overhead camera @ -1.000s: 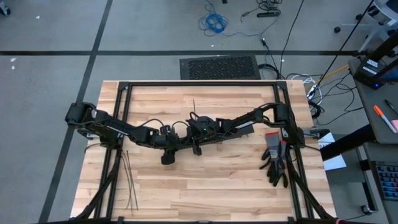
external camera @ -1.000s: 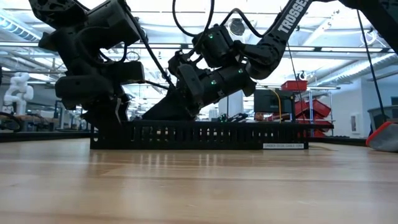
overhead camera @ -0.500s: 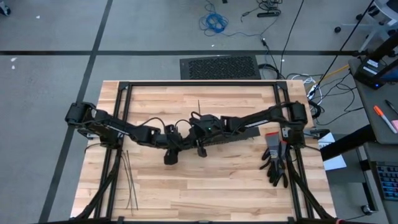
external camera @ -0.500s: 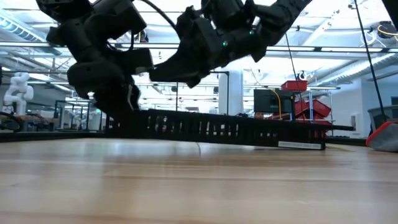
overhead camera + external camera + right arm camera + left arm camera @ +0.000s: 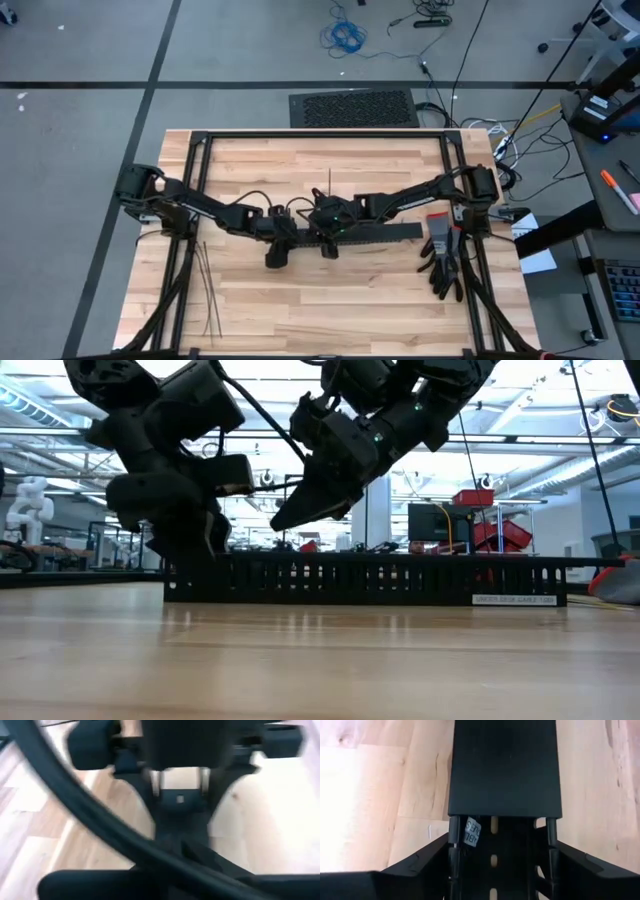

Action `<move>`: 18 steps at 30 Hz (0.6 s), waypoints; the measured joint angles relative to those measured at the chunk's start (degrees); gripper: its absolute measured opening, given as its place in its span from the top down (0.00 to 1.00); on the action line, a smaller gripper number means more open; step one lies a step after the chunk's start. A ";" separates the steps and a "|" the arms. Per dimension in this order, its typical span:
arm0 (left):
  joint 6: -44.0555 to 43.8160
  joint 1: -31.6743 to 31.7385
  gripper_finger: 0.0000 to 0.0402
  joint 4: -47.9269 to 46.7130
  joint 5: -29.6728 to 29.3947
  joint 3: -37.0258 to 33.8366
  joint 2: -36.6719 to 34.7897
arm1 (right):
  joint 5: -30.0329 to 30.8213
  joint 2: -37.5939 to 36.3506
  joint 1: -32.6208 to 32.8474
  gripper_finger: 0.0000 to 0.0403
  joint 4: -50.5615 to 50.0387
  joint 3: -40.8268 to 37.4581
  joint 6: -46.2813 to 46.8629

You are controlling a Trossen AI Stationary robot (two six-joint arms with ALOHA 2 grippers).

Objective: Ziptie cables
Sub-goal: Close the black cable duct

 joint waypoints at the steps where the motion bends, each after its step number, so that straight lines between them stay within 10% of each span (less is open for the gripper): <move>1: -0.01 0.16 0.32 0.24 -0.02 0.00 0.33 | -0.10 0.00 0.33 0.92 -0.13 0.00 0.34; 18: 0.94 0.34 0.32 -0.20 -1.02 -0.02 -4.65 | 2.56 0.51 0.31 1.00 -2.20 -2.13 4.08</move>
